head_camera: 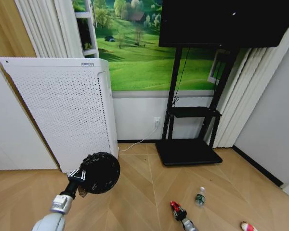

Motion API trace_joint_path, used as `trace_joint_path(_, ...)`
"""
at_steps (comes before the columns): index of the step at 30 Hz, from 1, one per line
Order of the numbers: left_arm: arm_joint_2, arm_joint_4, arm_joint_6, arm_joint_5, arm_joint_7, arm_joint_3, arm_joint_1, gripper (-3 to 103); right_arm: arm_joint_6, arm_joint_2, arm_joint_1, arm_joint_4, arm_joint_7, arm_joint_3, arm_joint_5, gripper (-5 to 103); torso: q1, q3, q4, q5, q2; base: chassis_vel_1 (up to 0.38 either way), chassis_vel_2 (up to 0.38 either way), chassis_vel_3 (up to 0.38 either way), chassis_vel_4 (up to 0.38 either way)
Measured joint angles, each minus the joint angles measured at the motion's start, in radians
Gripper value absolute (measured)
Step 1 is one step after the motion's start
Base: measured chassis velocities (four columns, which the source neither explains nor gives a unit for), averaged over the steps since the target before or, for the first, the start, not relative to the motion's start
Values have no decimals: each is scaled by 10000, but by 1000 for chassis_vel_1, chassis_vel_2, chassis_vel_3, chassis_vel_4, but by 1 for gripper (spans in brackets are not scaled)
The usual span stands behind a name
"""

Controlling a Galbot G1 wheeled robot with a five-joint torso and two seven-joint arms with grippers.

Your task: Pick up the trash bin and place the garbage on the floor into it.

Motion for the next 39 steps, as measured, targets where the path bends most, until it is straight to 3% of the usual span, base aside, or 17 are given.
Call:
trace_joint_path(3,-15,-56,8,-2,-17,82,-27,7,-36,-79,-146,255,14,84,147,13,0,1,-1,7,0,0,0,0,0)
trace_joint_path(13,-230,-231,99,137,-61,663,-145,7,-305,-796,-596,1238,178,398,683,13,0,1,-1,5,0,0,0,0,0)
trace_joint_path(14,-246,-241,105,162,-61,785,-196,7,-509,-1233,-1009,1985,243,558,1045,13,1,1,-3,5,-1,0,0,0,0)
trace_joint_path(16,-245,-241,109,163,-61,824,-222,7,-591,-1412,-1191,2355,259,635,1204,13,0,1,-4,5,-1,0,0,0,0)
trace_joint_path(17,-231,-232,112,147,-58,914,-300,7,-800,-1798,-1665,3461,278,842,1611,13,0,1,-4,0,0,0,0,0,0)
trace_joint_path(21,-212,-164,113,130,-46,1063,-421,7,-948,-2238,-2293,5049,301,1166,2066,13,0,1,-3,0,0,0,0,0,0)
trace_joint_path(29,-391,-3,107,358,-14,1599,-695,7,-536,-2480,-3232,7781,275,1847,2497,13,0,1,0,1,0,0,0,0,0)
trace_joint_path(39,-645,1162,130,504,-101,2190,-1859,7,382,-2544,-3755,9509,-824,1933,2604,13,1,1,-1,-1,0,0,0,0,0)
